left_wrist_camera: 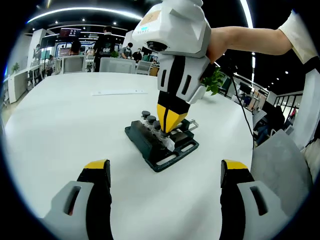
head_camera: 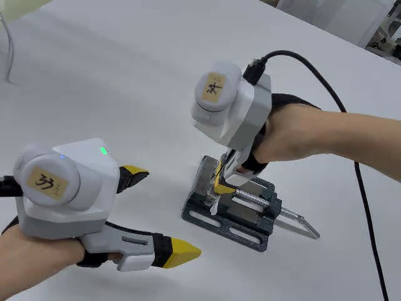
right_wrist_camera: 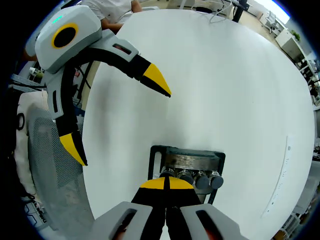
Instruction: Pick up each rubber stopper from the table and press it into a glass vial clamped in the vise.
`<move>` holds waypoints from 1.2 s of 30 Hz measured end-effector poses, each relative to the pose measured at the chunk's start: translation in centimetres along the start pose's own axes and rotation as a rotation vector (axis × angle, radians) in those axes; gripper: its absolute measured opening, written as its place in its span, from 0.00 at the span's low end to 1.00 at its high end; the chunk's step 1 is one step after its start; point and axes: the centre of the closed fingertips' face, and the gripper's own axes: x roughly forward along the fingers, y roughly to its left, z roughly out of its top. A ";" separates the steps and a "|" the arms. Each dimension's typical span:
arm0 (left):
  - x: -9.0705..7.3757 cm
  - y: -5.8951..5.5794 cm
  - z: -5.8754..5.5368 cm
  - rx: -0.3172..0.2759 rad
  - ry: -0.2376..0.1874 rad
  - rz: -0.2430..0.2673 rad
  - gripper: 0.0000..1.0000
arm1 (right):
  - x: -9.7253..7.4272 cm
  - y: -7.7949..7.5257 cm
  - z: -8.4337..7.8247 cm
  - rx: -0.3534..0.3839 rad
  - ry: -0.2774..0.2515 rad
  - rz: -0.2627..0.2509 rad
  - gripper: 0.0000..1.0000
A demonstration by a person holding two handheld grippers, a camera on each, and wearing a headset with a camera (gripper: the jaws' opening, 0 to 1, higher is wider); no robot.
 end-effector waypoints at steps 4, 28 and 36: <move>0.0 0.3 0.3 -0.005 -0.014 0.010 0.90 | 0.0 0.1 0.0 -0.001 0.008 -0.023 0.00; -1.9 -0.4 2.1 0.029 -0.022 0.038 0.90 | -0.1 -0.3 -0.2 -0.021 -0.029 -0.037 0.00; -1.9 -0.3 2.1 0.038 -0.019 0.049 0.91 | -0.3 0.1 -0.3 -0.053 -0.054 -0.048 0.00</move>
